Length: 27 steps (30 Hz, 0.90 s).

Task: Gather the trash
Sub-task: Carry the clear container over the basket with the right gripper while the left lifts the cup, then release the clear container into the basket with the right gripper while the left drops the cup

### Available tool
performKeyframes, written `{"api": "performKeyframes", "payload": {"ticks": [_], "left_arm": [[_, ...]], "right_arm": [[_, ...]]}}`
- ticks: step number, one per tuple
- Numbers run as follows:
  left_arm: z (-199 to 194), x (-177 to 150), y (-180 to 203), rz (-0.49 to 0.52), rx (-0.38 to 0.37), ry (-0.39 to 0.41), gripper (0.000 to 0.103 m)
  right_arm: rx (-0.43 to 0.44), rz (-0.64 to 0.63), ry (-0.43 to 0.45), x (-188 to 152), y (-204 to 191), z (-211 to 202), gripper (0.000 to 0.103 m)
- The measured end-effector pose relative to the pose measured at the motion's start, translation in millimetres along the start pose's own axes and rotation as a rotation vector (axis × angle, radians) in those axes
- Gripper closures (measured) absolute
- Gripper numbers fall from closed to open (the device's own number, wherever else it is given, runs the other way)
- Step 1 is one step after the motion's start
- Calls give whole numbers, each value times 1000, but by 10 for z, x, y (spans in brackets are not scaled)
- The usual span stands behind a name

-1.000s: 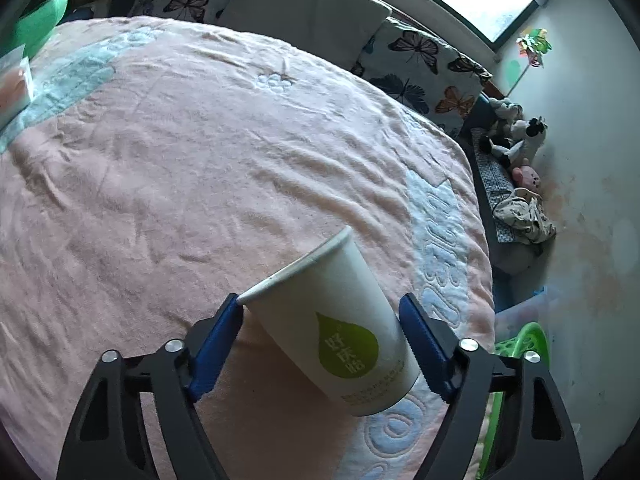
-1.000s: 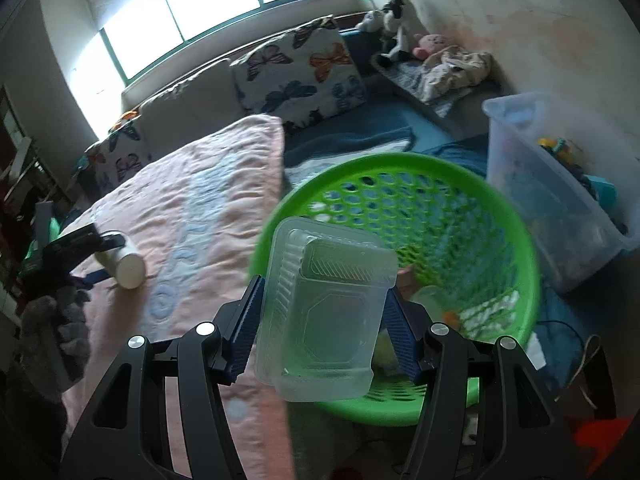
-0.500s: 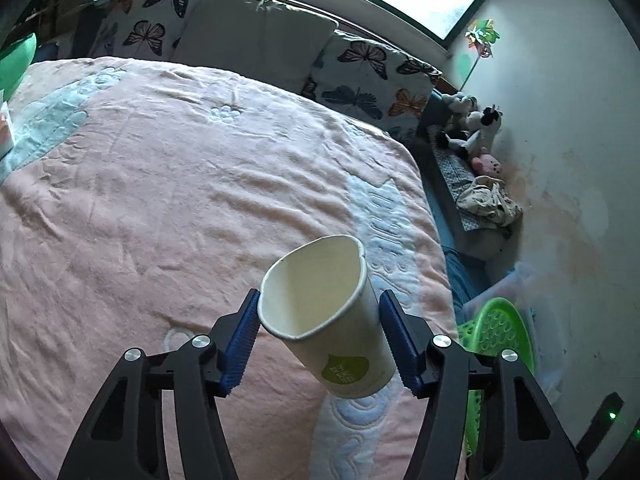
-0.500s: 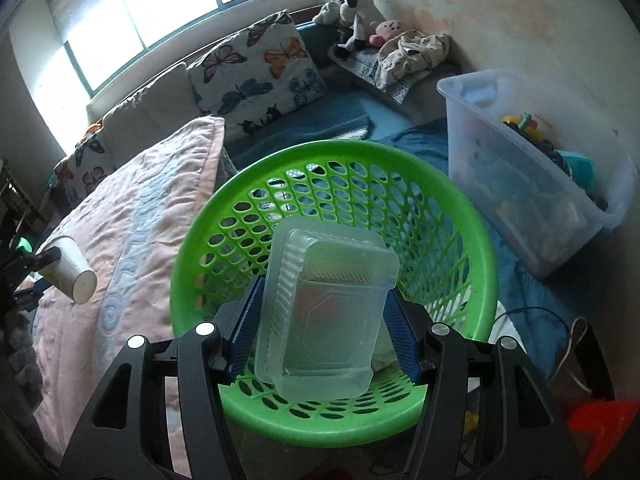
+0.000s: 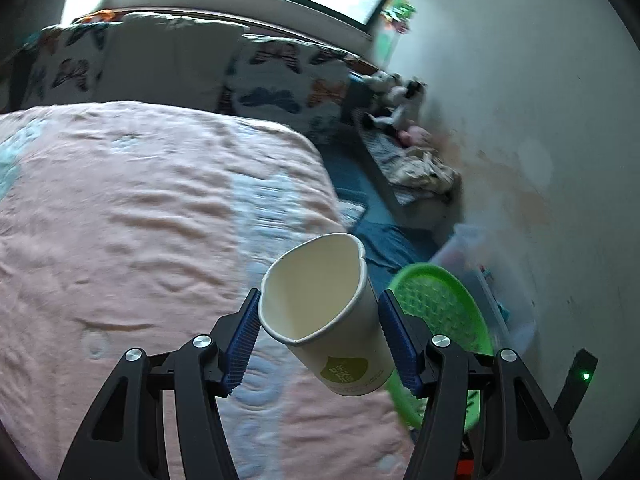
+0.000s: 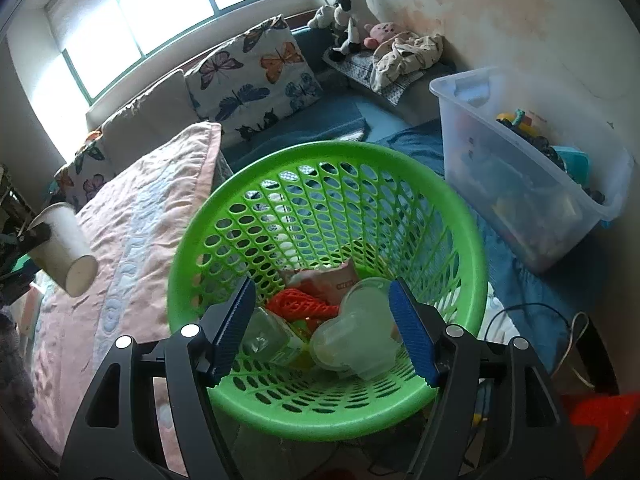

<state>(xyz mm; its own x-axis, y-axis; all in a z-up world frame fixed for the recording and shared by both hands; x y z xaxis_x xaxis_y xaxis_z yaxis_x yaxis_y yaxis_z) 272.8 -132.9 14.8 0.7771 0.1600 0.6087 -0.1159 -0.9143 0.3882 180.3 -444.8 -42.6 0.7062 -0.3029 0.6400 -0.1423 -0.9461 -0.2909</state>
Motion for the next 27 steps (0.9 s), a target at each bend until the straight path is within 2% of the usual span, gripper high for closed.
{"api": "performKeyframes", "payload": {"ticks": [6,13,27], "left_arm": [[249,-111,521,108,-53,-48,46],[600,-284,919,184,-78,-115,46],[987,-530,1286,236,-113,-186,39]], "right_arm": [[3,-36,18,-59,-44,-147,32],[-9,-82,37,-171,-58,-276,30],[-10,-35,34,-351,152,-330,29]]}}
Point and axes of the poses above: each gripper's, at about its wrist camera, not at the fingertips, and z roughly the way its jaws point, y to its right, x to its top, the point moved 1 cm from there along z, roughly the way its jaws point, and after that the axes turned 3 degrees about x, right-handed, at the moved point
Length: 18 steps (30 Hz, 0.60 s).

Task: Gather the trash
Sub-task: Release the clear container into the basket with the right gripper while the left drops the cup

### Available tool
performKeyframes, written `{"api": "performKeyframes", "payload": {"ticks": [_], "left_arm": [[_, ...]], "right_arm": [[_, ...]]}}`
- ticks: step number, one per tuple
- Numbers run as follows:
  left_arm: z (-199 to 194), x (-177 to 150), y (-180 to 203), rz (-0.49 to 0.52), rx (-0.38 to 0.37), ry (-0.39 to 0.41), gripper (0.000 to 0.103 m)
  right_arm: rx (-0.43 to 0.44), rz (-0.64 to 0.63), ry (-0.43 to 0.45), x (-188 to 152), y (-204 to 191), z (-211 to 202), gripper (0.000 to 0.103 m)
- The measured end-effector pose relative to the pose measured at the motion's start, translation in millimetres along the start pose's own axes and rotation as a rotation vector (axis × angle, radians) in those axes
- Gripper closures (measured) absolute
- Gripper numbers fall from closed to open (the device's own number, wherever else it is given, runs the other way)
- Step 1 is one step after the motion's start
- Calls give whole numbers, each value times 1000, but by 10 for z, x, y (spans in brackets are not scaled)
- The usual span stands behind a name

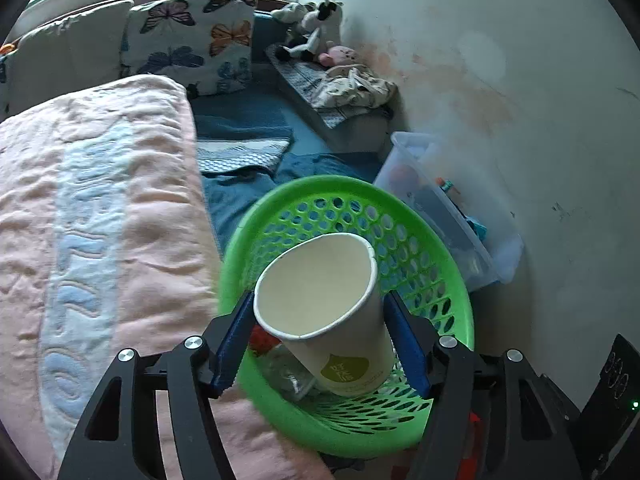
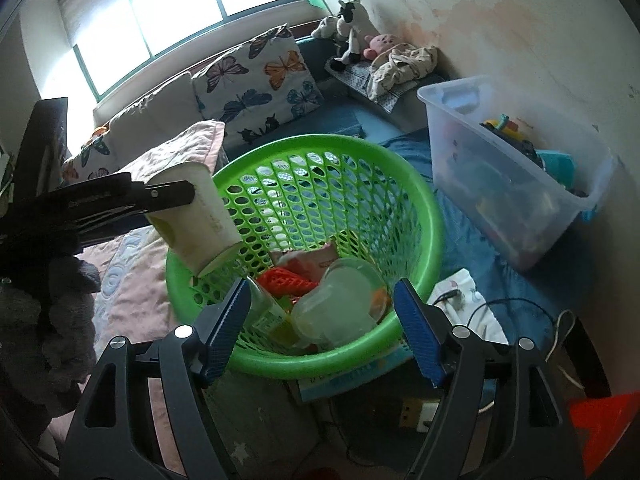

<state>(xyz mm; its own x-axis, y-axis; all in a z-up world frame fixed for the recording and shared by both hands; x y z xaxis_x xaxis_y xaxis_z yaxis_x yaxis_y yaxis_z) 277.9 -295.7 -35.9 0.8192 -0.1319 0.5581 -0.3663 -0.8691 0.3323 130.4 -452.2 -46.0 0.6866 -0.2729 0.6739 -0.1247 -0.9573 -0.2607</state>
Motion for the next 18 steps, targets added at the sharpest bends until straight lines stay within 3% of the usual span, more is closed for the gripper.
{"api": "performKeyframes", "payload": {"ticks": [8,18], "left_arm": [[71,-81,11,-14,-55,-15,31],[-332,-195,-104,28,-9,48,31]], "right_arm": [[4,12,5,-47,31,-58,29],[17,-8,25,-158,-118,-184,29]]}}
Point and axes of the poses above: each gripper's, at about its wrist camera, not at the fingertips, and z roughly the way its jaws point, y to its right, x to its top, the point moved 1 cm from there along z, roughly the way its jaws point, and after that the axes turned 3 degrees about x, right-handed, at the moved point
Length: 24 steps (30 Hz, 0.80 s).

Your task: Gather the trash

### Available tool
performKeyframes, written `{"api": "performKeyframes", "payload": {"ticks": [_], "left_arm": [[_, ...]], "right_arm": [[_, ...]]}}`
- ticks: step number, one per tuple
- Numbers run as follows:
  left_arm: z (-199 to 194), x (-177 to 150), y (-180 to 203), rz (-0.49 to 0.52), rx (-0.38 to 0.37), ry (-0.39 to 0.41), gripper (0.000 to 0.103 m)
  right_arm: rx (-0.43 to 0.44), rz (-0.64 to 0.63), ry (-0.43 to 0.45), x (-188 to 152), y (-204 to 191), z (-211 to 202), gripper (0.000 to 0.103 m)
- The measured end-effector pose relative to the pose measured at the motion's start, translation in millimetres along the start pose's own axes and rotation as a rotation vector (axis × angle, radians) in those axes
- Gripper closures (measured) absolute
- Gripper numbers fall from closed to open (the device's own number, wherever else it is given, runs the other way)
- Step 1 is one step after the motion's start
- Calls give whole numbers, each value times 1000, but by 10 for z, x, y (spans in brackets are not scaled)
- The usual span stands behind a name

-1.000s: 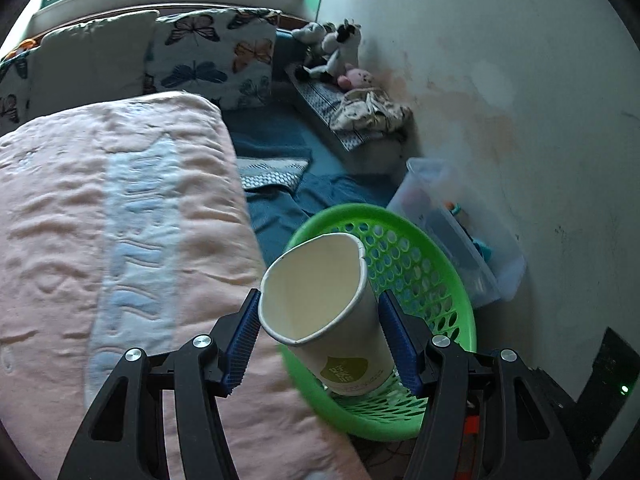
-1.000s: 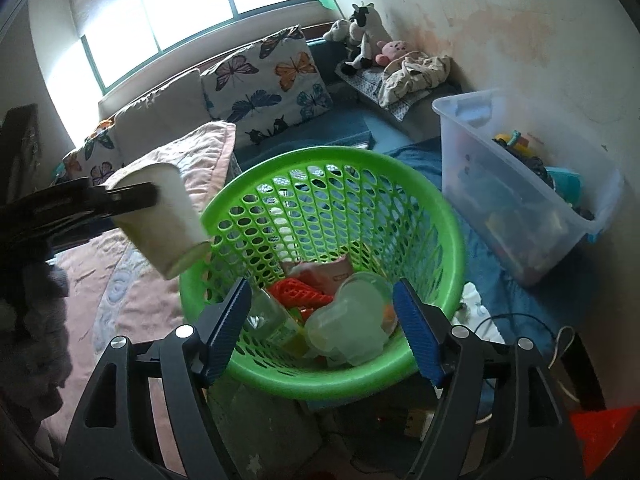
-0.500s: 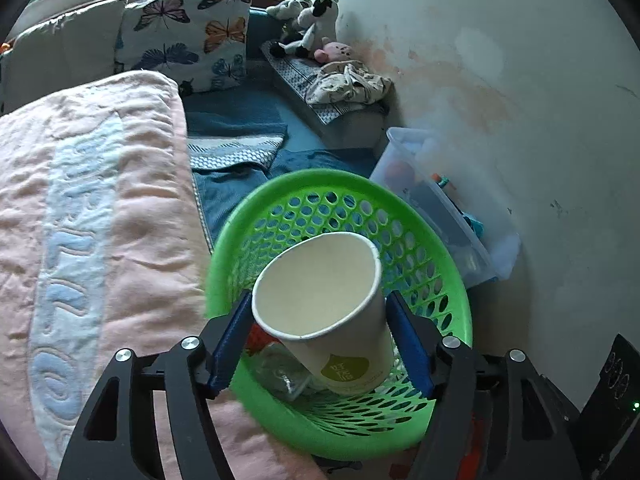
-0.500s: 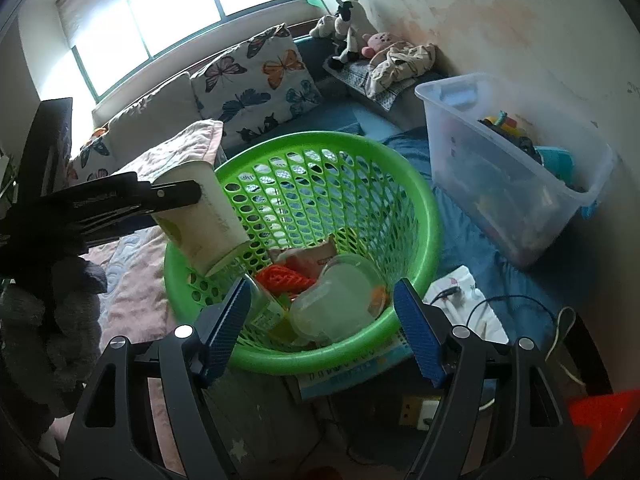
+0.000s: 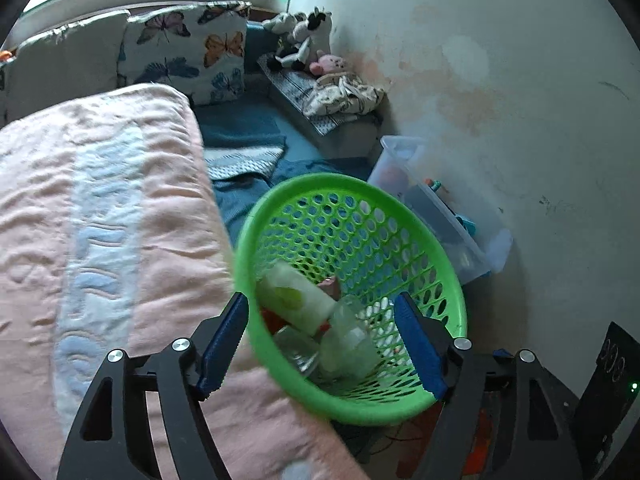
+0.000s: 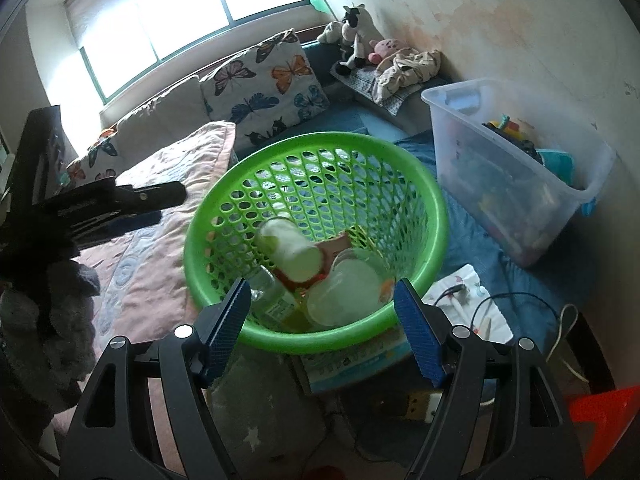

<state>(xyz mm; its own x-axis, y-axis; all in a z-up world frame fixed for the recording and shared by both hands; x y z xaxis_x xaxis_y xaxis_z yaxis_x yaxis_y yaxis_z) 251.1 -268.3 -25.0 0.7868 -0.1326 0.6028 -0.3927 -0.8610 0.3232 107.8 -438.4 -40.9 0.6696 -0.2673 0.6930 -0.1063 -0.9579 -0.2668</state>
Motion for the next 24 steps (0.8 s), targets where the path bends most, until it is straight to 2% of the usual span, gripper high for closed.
{"api": "performKeyframes", "payload": {"ticks": [7,9,24], "left_arm": [[-395,-144,-172,16,55,49,30],[-510,-204,-225,20,79,64,25],[-1262,-672,-732,11,240,158,15]], "right_arm": [[18,-6,15,-58,-171,-104,27],[19,-17,24,-83,-244,-138,26],[34,-102,32,-288,-840,-219,15]]}}
Point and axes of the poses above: each gripper's, at about its wrist camera, not at the fingertips, and z roughly the way its jaws point, y to its right, x to its top, the point moved 1 cm from there along z, roughly the way its jaws point, and after that the axes turned 3 degrees about x, right-handed, at the moved point
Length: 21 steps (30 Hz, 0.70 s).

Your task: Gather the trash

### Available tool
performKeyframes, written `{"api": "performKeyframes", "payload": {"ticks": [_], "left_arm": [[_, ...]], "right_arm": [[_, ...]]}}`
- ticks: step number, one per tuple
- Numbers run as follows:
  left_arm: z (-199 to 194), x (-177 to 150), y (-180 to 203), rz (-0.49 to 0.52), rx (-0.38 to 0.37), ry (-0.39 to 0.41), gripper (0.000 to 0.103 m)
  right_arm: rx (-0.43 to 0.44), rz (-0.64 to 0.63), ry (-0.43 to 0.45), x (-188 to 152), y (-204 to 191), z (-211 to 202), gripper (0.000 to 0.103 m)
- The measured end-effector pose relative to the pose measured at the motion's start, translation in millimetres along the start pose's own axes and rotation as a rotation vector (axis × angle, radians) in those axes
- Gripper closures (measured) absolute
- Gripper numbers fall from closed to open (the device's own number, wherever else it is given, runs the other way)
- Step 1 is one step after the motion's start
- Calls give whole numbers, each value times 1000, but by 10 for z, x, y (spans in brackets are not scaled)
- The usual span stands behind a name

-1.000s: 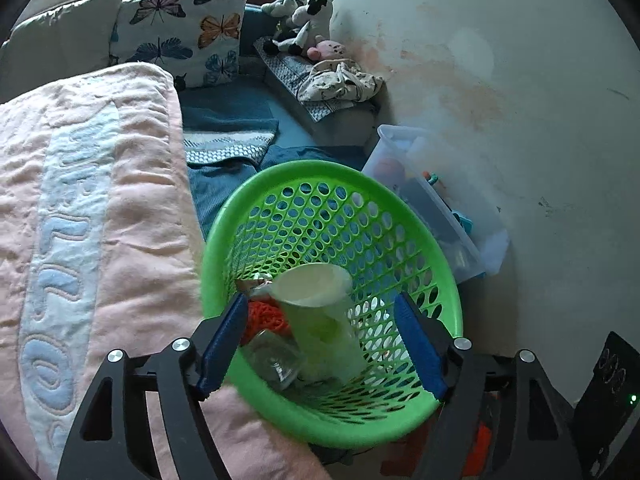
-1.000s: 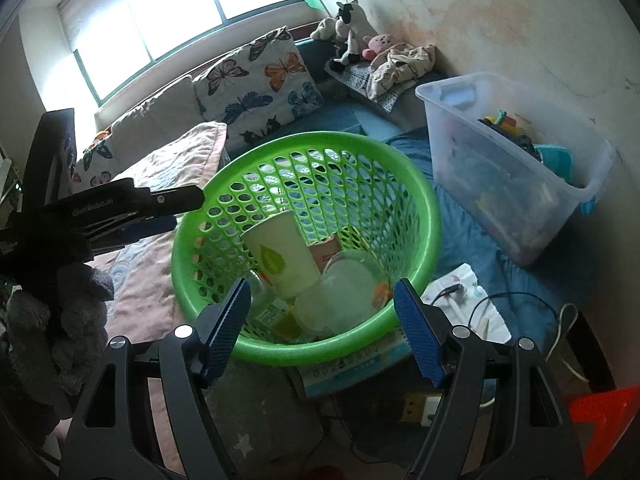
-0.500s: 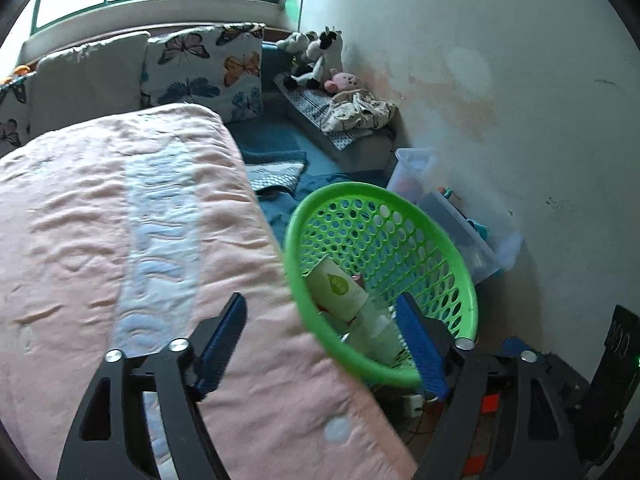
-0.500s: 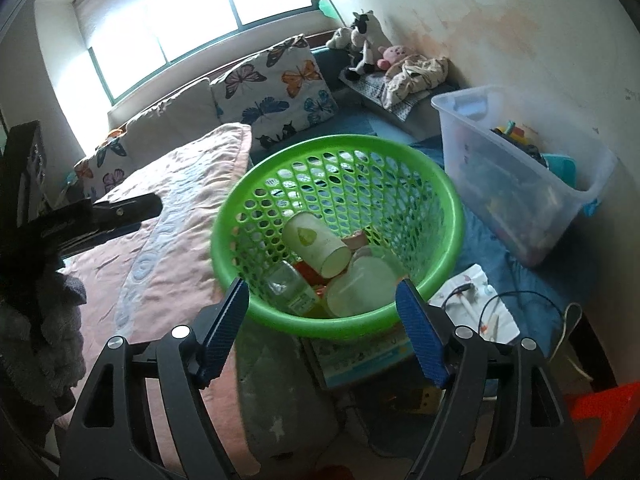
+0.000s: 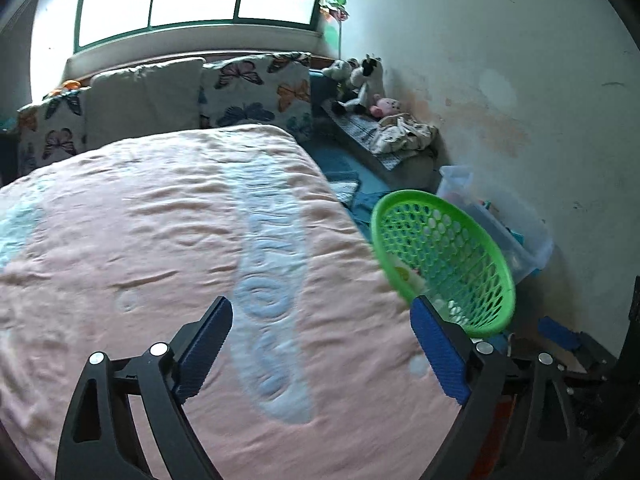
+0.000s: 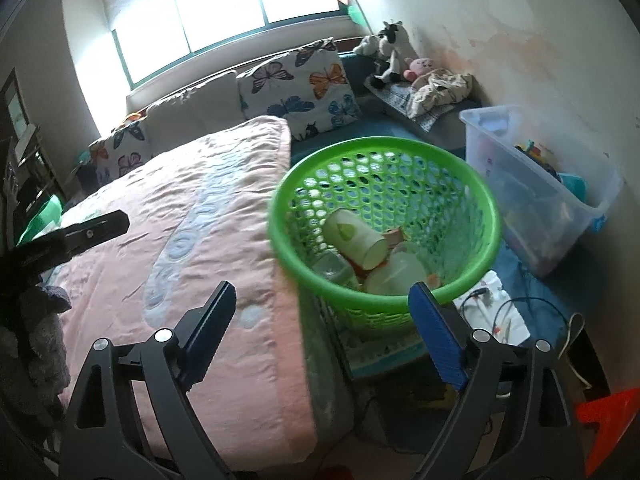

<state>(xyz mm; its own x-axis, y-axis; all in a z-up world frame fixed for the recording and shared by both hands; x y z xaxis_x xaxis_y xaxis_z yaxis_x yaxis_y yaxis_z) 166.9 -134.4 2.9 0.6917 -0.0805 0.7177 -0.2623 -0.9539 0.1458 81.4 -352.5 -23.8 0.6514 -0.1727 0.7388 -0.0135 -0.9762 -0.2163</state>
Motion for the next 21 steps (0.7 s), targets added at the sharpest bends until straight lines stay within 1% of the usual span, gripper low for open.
{"api": "performKeyframes", "payload": {"ticks": [5,8,15,18,21], "left_arm": [[-164,-130,-238,-18,42,2,15],[-266,-220,-372,-30,79,7,9],[-498,-376,-630,-43,145,29,8],[-595,-448,-697,-32,190,41,7],[-659,-523,-773,-38,209,47,7]], "right_arm": [[9,-29,0,-55,-200,-20,13],[18,-39,-3,-89,-304,-30,13],[31,-65,-14,-131,-480,-5,10],[43,-75,-21,-163,-563,12,6],[39,-93,-21,-194,-647,21,5]]}}
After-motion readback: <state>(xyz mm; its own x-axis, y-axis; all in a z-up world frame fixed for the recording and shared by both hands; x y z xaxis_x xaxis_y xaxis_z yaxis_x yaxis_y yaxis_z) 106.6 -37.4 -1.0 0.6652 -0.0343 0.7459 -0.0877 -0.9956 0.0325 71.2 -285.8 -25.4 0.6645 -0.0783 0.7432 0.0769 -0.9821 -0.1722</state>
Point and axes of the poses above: each gripper's, at about its wrist camera, not at the fingertips, and z roughly the way its jaws point, y to its right, x to its top, the point moved 1 cm from there along z, roughly the way its jaws point, and after that the axes turned 3 degrees about x, right-handed, at the moved point
